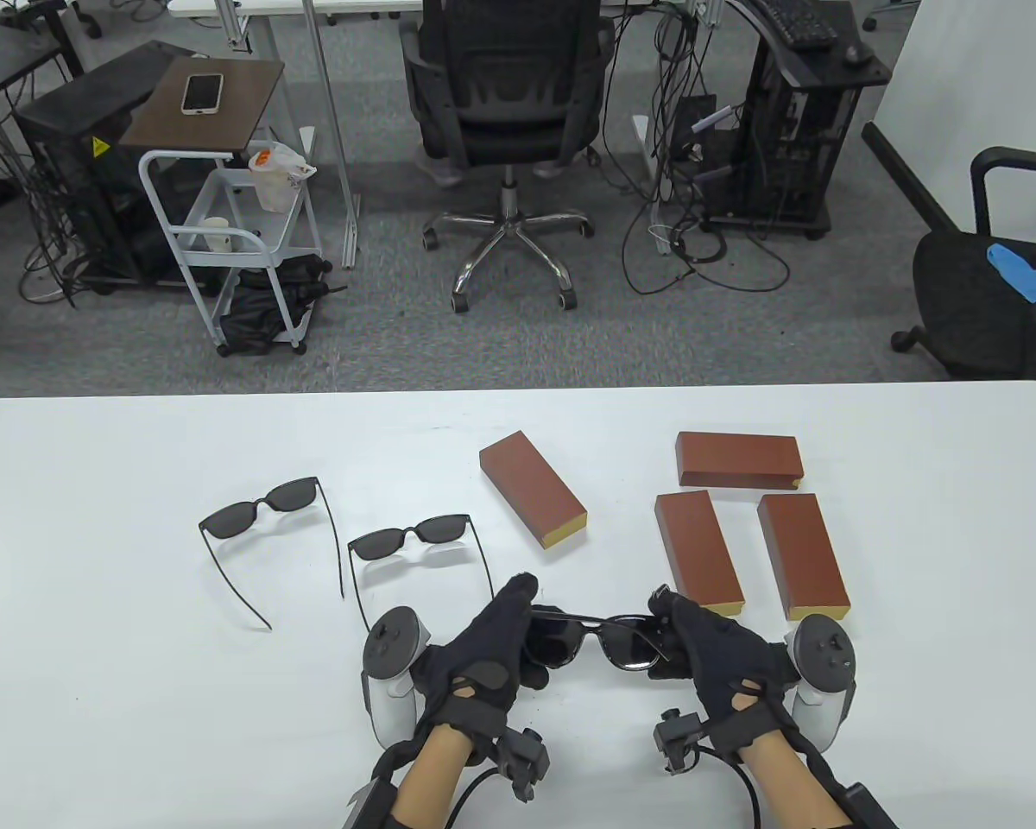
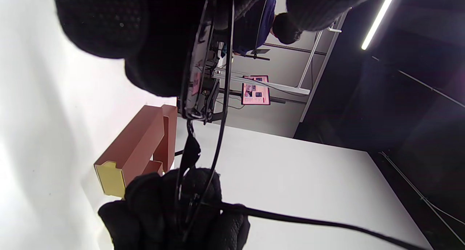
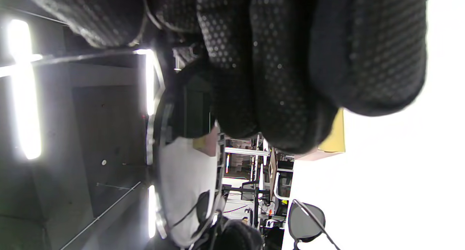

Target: Slide to open storage boxes and store sunglasses

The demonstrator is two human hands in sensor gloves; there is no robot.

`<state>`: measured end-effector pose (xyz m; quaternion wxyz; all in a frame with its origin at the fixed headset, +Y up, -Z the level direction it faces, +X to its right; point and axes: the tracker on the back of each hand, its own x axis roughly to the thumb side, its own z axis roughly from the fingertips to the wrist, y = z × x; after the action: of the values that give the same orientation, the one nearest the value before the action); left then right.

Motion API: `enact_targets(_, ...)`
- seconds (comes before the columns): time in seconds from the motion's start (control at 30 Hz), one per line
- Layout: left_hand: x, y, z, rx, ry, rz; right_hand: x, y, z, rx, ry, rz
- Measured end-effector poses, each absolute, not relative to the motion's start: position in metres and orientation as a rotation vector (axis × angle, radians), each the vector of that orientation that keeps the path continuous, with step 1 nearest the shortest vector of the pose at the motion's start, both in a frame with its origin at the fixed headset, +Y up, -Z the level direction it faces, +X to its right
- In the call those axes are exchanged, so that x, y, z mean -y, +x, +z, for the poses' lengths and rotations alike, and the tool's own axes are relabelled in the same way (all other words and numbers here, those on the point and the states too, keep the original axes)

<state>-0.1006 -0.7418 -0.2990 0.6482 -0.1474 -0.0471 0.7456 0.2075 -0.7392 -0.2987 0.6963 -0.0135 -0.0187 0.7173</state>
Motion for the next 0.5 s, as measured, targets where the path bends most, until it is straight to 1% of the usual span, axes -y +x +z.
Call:
enact_targets(0.2, 0.7415, -0.0978, -0.2994, 0.180, -0.381, 1.728, 0.7381, 0.2108, -0.2988, 0.070, -0.065, 1.686)
enact_targets(0.5, 0.7411, -0.0944, -0.2992, 0.242, -0.439, 1.737, 0.7391, 0.2149, -0.3003, 0.082, -0.086, 1.741)
